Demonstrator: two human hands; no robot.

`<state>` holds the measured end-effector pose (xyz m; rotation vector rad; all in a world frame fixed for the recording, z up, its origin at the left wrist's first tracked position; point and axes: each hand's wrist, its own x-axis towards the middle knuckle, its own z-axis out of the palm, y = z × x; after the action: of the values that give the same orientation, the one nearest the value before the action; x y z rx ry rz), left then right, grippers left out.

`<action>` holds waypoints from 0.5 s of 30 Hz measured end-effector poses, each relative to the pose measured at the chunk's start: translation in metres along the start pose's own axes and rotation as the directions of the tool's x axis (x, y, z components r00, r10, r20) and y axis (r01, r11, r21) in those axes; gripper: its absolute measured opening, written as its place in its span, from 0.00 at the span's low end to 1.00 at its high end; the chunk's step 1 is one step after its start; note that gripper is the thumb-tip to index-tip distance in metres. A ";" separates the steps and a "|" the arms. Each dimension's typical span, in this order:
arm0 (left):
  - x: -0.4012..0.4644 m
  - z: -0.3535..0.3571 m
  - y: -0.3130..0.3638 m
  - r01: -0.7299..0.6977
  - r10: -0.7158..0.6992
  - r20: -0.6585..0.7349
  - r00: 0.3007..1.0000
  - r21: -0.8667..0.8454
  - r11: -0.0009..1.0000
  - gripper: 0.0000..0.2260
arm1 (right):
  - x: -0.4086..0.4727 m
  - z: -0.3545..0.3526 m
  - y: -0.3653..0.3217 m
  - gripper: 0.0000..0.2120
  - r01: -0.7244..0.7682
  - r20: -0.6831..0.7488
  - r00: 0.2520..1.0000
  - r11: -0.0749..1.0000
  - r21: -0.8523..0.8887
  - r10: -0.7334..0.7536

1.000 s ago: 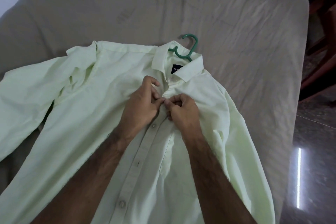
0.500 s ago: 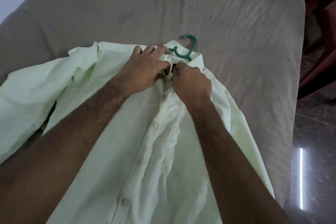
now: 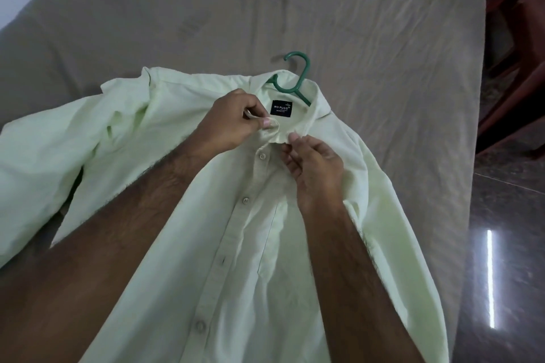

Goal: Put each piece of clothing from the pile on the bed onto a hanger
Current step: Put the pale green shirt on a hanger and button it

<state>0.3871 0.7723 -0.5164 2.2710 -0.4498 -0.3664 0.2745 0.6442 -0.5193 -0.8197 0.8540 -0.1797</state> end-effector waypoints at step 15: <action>-0.012 0.000 0.004 -0.041 0.041 0.004 0.999 -0.073 0.996 0.06 | 0.016 0.017 0.026 0.04 0.129 -0.011 0.991 0.956 -0.264 -0.136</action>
<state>0.3758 0.7748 -0.5121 2.1874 -0.4775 -0.3623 0.2934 0.6647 -0.5406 -1.1277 0.8618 -0.1993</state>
